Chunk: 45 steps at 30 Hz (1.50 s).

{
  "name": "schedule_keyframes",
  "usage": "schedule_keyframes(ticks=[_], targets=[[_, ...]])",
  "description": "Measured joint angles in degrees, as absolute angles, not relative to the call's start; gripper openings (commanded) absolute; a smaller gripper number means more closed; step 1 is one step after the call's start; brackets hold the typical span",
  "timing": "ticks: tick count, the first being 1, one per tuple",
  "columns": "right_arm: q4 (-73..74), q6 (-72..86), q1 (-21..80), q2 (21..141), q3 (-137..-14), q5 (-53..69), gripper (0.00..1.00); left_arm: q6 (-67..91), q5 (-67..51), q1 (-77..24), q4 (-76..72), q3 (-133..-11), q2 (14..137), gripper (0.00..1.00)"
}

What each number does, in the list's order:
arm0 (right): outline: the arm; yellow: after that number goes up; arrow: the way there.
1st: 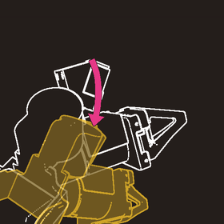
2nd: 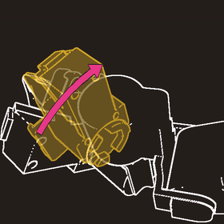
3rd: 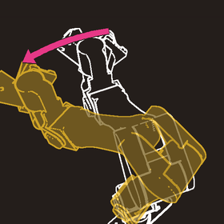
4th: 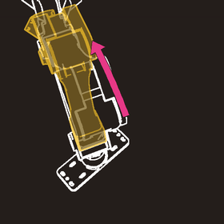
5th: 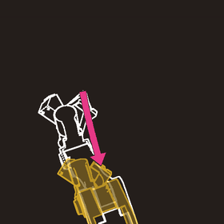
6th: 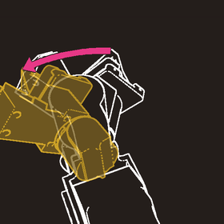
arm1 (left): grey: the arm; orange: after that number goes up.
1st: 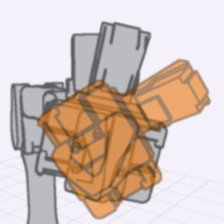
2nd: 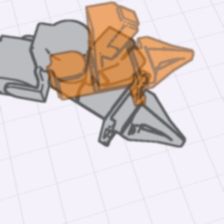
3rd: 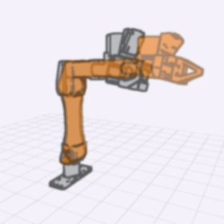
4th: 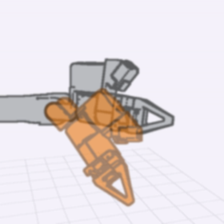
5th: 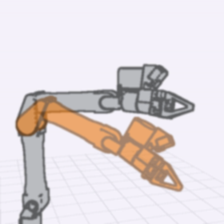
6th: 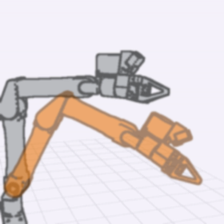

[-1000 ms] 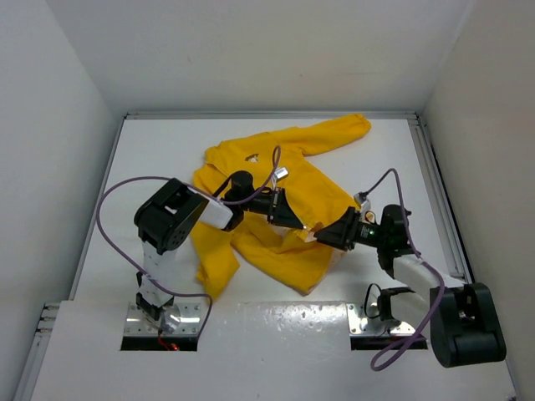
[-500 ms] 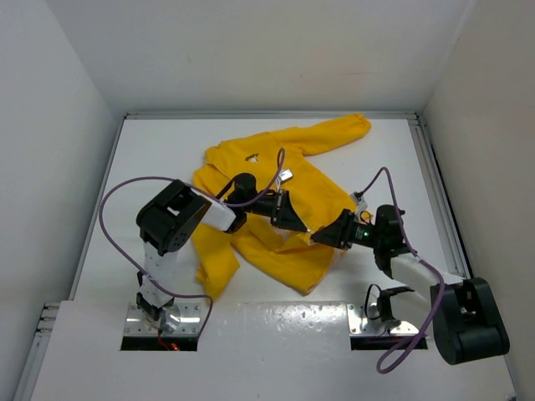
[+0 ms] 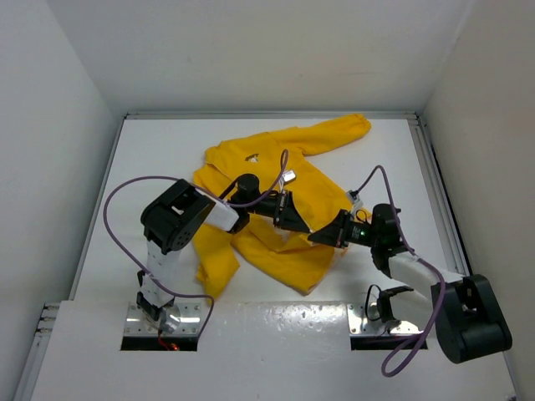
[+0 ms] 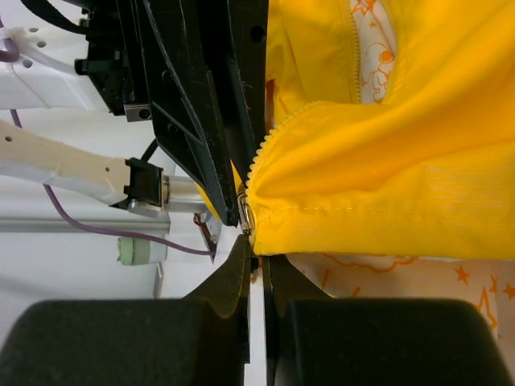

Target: Zip up the jacket

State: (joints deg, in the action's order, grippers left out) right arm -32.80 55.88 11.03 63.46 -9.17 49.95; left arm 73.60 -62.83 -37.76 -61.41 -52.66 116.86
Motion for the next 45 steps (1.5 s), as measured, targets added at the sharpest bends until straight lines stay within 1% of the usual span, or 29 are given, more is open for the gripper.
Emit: schedule_keyframes(ticks=[7,15,22,25,28,33,39,43,45], targets=[[-30.89,55.18,9.56,61.82,-9.17,50.13,0.0,73.28,-62.57,-37.74,-61.3,-52.77,116.92,0.0],[-21.34,51.03,5.85,52.42,-8.4,50.19,0.0,72.03,-62.67,-35.94,-60.75,-52.77,116.92,0.0],[-15.88,48.8,2.11,47.75,-7.35,51.4,0.0,71.16,-63.44,-33.91,-59.64,-52.27,116.92,0.0],[-12.88,47.9,-1.26,45.54,-6.7,52.69,0.0,69.8,-63.72,-32.29,-58.41,-51.77,116.92,0.0],[-9.61,47.09,-5.19,43.44,-6.02,53.74,0.0,66.37,-63.9,-29.17,-54.74,-51.79,116.88,0.0],[-4.08,45.78,-12.97,40.73,-5.15,55.83,0.0,57.74,-64.64,-23.09,-44.27,-53.15,116.51,0.0],[5.19,42.76,-23.68,41.85,-5.41,57.19,0.0,44.8,-65.19,-17.98,-28.67,-60.51,116.4,0.0],[11.94,39.51,-32.82,43.16,-7.27,57.78,0.0,38.35,-64.47,-14.52,-21.69,-66.22,116.4,0.0],[14.94,38.0,-35.22,43.51,-8.45,57.87,0.0,36.25,-64.05,-12.73,-19.27,-68.69,116.4,0.0]])
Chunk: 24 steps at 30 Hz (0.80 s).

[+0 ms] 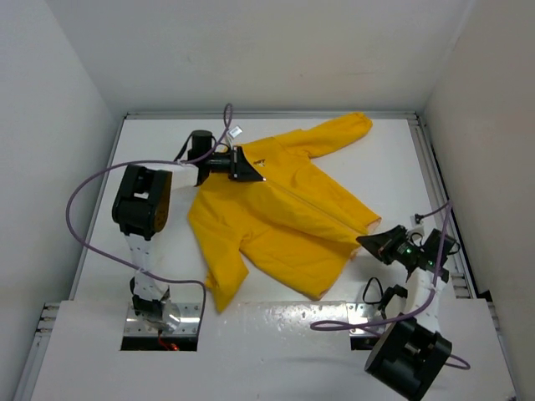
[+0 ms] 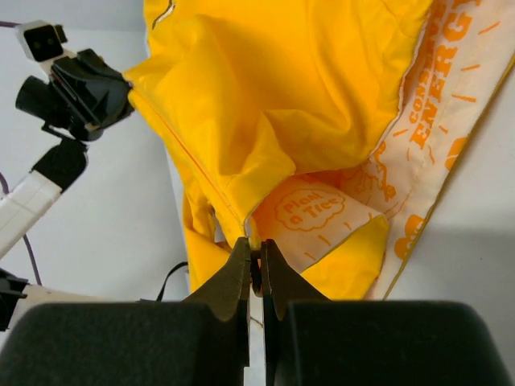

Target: Zip up the jacket

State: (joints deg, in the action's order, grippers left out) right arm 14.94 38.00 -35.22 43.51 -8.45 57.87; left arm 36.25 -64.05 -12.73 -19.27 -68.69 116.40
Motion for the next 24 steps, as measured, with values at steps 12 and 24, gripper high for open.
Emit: schedule_keyframes(ticks=[12,24], targets=[[21.52,34.26,-36.53,43.72,-11.88,55.22,0.0,29.06,-63.31,-2.61,-9.19,-82.81,122.02,0.0],[21.26,33.15,-41.17,47.7,-13.87,48.31,0.0,24.77,-48.9,12.91,-9.21,-97.25,129.82,0.0]])
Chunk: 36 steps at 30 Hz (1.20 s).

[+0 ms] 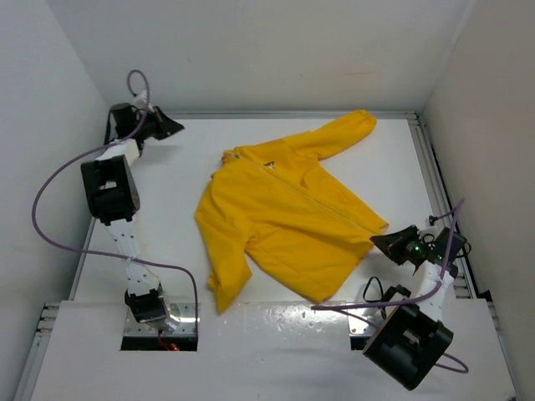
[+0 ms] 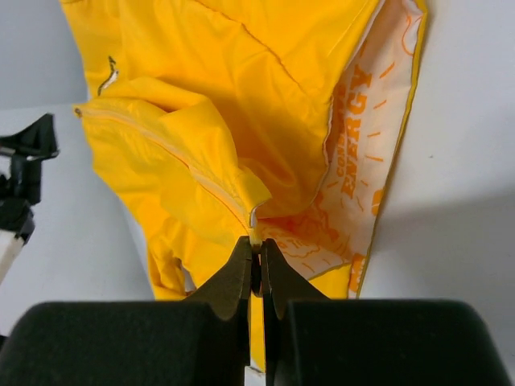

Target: Zip up the jacket

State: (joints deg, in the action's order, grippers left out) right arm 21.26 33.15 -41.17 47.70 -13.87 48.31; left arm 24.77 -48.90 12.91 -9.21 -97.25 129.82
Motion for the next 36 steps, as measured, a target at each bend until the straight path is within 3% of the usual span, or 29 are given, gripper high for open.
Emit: schedule_keyframes(ticks=[8,9,11,13,15,16,22,28,36], targets=[[18.83,33.01,-41.15,49.5,-13.87,46.92,0.0,22.83,-42.89,19.53,-12.88,-100.25,129.82,0.0],[18.24,33.04,-41.01,49.91,-13.87,46.92,0.09,22.41,-43.35,19.11,-12.51,-100.22,129.8,0.0],[17.72,33.15,-40.66,51.0,-14.02,47.11,0.34,20.14,-44.34,17.89,-11.31,-100.16,129.75,0.1],[17.54,32.97,-40.32,51.94,-14.44,47.46,0.65,17.26,-45.28,16.32,-9.23,-98.65,128.84,0.28],[17.17,31.73,-39.64,51.99,-15.09,48.03,0.72,12.82,-46.0,14.04,-6.42,-94.45,126.26,0.39],[16.99,30.83,-39.16,51.72,-15.62,48.03,0.83,10.63,-46.13,12.36,-5.23,-91.53,124.44,0.45],[13.67,24.38,-29.61,49.93,-20.56,47.64,0.83,3.51,-51.48,2.39,0.93,-81.54,115.72,0.55],[7.18,17.56,-10.87,58.0,-26.59,42.92,0.83,3.64,-55.27,-0.73,1.61,-83.4,116.18,0.55],[1.72,15.22,-3.9,64.23,-27.79,38.81,0.83,7.2,-55.81,-1.89,0.36,-89.32,123.5,0.55]])
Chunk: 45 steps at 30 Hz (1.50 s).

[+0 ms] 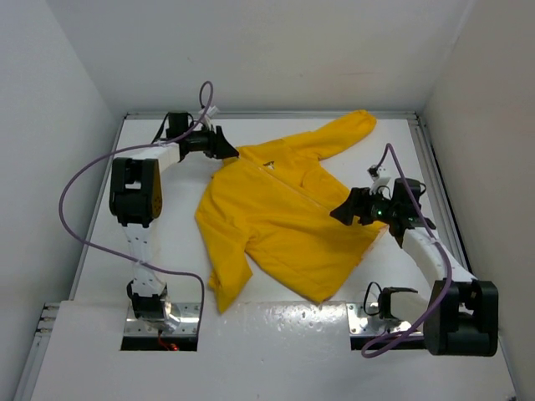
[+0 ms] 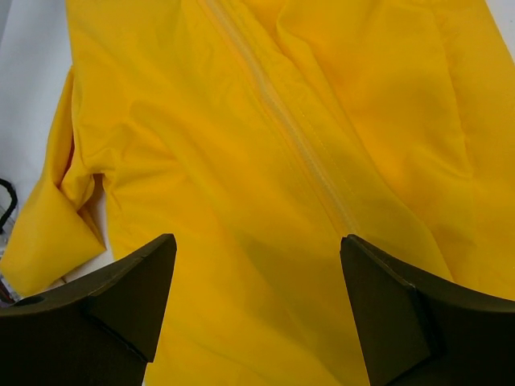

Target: Zip up the jacket

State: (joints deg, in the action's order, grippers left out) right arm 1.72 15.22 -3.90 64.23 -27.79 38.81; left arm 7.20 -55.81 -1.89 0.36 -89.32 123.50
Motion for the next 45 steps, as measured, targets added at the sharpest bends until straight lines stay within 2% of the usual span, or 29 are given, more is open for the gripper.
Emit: schedule_keyframes(ticks=[5,18,25,32,37,38,40,45], targets=[[1.56,14.5,-3.6,64.66,-28.64,38.26,0.83,9.3,-56.47,-2.68,0.05,-90.85,127.11,0.54],[1.41,12.99,-2.85,66.11,-29.63,37.89,0.83,11.14,-56.31,-2.66,-1.41,-89.32,127.55,0.56],[1.43,12.32,-2.81,66.11,-29.93,37.91,0.83,10.76,-55.86,-2.61,-2.07,-81.21,126.02,0.55],[1.32,12.29,-2.48,66.11,-29.93,38.02,0.83,12.99,-56.01,-2.72,-4.47,-80.53,126.02,0.55],[1.32,12.14,-2.24,66.11,-29.93,38.28,0.83,25.32,-59.61,-2.72,-16.53,-82.78,128.99,0.43],[1.32,12.01,-2.07,66.11,-29.93,38.44,0.83,28.91,-60.45,-2.74,-20.01,-83.15,129.91,0.38],[1.34,11.68,-1.67,66.11,-29.93,38.79,0.83,34.52,-61.98,-2.81,-25.34,-83.18,130.96,0.36],[1.3,10.87,-0.91,66.11,-29.93,39.31,0.83,41.89,-64.69,-3.27,-32.49,-83.07,131.35,0.22]])
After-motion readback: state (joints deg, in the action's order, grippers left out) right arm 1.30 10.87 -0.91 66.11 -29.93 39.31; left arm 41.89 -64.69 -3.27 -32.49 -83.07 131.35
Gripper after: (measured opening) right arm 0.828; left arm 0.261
